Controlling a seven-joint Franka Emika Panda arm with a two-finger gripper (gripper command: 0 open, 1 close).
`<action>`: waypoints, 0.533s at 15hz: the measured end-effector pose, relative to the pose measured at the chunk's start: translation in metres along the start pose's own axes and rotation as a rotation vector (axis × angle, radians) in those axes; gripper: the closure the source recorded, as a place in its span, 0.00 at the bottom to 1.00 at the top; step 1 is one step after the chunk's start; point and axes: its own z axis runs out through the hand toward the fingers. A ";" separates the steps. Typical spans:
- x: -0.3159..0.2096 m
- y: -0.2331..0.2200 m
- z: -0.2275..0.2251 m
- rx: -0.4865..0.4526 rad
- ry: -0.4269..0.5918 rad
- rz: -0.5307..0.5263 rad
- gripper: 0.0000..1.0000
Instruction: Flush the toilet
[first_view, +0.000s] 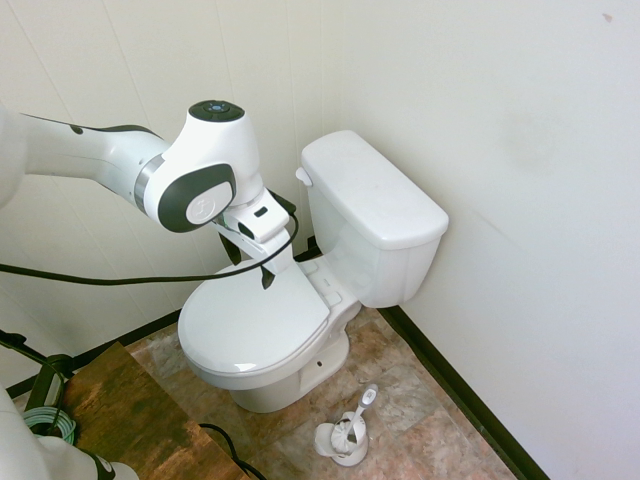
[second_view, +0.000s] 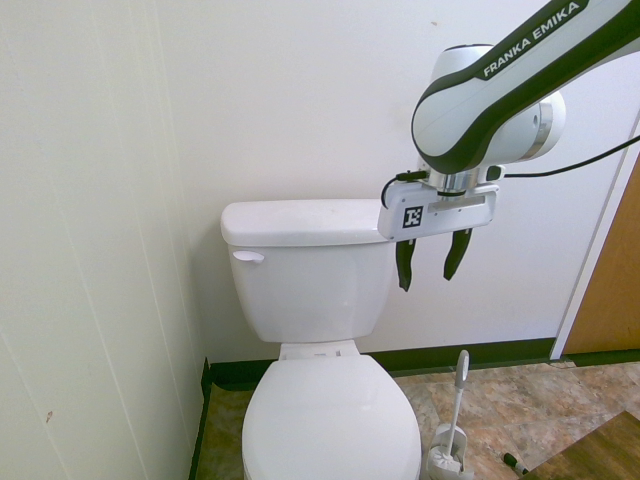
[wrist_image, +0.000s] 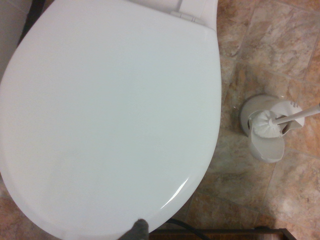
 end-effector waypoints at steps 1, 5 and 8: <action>0.000 0.000 0.000 0.000 0.000 0.000 0.00; -0.006 -0.020 0.002 0.010 0.008 -0.036 0.00; -0.005 -0.068 -0.009 0.041 0.026 -0.091 0.00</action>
